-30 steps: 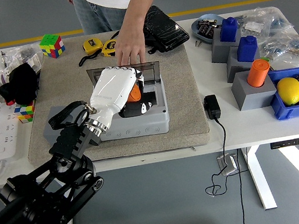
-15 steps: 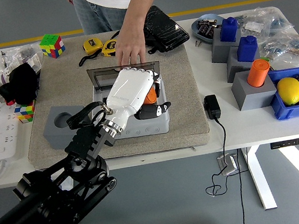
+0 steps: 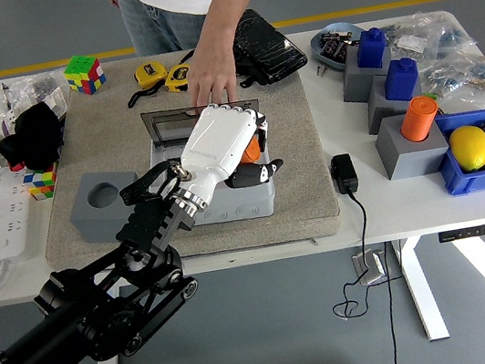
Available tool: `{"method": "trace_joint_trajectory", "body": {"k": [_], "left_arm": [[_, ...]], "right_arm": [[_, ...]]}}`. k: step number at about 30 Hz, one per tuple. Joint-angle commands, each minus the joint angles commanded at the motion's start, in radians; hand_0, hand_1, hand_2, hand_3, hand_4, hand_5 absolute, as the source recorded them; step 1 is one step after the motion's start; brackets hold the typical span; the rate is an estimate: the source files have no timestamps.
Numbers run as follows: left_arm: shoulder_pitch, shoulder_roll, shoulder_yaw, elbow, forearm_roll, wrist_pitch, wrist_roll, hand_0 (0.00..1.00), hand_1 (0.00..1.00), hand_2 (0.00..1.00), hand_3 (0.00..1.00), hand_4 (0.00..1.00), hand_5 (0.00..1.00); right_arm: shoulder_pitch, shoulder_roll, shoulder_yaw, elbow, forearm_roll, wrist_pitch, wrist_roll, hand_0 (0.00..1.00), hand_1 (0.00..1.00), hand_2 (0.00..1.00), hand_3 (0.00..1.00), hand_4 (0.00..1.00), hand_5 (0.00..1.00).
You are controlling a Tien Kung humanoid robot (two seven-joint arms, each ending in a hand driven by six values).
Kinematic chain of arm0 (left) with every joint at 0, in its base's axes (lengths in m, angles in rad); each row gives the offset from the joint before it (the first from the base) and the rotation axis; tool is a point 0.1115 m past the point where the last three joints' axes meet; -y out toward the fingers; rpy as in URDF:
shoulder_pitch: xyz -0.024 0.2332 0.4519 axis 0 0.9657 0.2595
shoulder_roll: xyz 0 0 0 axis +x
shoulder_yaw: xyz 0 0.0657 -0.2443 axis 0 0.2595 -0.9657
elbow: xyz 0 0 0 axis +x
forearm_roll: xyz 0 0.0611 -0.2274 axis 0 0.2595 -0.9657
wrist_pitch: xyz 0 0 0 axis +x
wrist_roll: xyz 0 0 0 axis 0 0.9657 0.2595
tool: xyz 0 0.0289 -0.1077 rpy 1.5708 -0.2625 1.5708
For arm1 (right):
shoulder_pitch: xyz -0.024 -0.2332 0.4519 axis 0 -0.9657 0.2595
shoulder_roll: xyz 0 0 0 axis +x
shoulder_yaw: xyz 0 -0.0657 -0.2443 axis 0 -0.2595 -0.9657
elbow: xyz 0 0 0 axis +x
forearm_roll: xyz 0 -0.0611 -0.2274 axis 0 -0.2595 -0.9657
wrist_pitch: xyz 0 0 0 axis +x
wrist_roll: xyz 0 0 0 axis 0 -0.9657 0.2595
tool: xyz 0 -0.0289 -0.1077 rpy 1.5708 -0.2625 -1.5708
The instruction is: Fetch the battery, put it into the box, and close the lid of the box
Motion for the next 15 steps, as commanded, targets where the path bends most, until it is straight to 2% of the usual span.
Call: {"method": "trace_joint_trajectory", "body": {"k": [7, 15], "left_arm": [[0.001, -0.016, -0.004, 0.051, 0.0, 0.03, -0.02, 0.074, 0.044, 0.088, 0.097, 0.746, 0.136], [0.014, -0.018, 0.002, 0.056, 0.0, 0.042, -0.038, 0.084, 0.055, 0.095, 0.102, 0.754, 0.136]], "right_arm": [[-0.001, 0.0, 0.0, 0.0, 0.0, 0.0, -0.001, 0.842, 0.788, 0.762, 0.794, 0.998, 0.998], [-0.002, 0.001, -0.006, 0.0, 0.006, 0.002, -0.001, 0.841, 0.788, 0.762, 0.794, 0.998, 0.998]]}}
